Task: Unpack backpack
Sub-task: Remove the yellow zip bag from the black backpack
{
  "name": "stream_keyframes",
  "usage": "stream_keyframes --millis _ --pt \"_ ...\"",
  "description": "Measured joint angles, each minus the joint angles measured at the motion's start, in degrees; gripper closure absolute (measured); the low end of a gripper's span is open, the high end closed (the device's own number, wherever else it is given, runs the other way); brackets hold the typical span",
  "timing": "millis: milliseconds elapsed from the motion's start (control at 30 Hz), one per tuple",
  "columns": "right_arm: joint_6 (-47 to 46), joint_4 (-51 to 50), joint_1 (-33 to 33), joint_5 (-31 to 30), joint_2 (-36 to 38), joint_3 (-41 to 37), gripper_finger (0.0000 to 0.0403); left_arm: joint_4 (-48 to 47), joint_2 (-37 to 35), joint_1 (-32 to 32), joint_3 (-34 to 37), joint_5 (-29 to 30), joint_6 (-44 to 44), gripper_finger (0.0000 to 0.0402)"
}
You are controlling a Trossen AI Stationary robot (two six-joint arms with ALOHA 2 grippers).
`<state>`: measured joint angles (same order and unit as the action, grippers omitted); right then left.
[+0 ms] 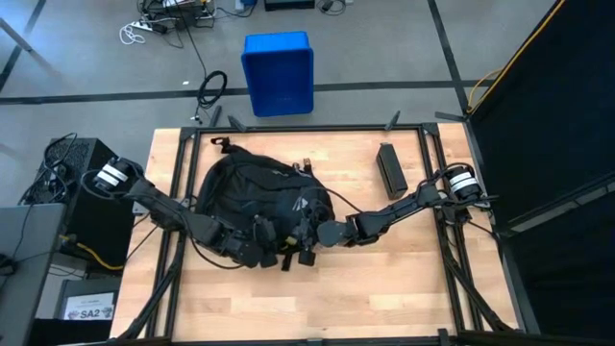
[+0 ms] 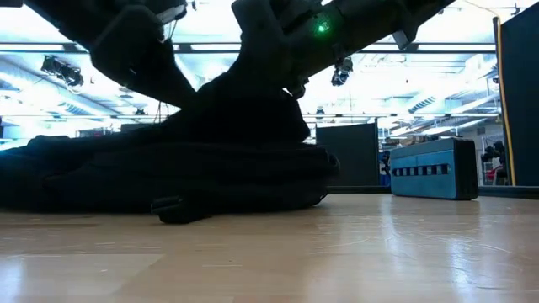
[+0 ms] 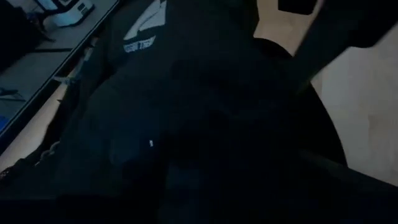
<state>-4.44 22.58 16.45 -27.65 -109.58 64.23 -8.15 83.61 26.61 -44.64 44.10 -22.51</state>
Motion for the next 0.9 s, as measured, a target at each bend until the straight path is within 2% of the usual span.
stream_keyframes --millis 200,333,400,467,667,900 --pt "0.56 -0.49 0.02 0.67 -0.24 -0.2 0.0299 5.73 4.65 -2.8 -0.02 -1.19 2.94 0.0074" --pt "1.57 -0.91 0.04 0.98 -0.26 -0.22 0.03 7.72 6.25 -4.86 -0.09 -1.79 4.29 0.0083" --pt "2.0 -1.41 0.08 0.93 -0.26 -0.22 0.03 7.55 6.3 -5.29 -0.1 -1.93 5.77 0.0114" --pt "1.89 -2.23 0.11 0.69 -0.26 -0.17 0.03 6.63 5.85 -5.32 -0.13 -1.36 7.66 0.0164" --pt "2.56 -11.98 0.7 -4.32 0.28 0.3 0.03 2.88 4.91 -5.59 -0.68 2.23 9.96 0.037" --pt "7.05 -25.76 2.31 -11.11 0.22 0.2 0.0288 -12.28 2.42 -2.92 -5.37 5.53 5.37 0.0395"
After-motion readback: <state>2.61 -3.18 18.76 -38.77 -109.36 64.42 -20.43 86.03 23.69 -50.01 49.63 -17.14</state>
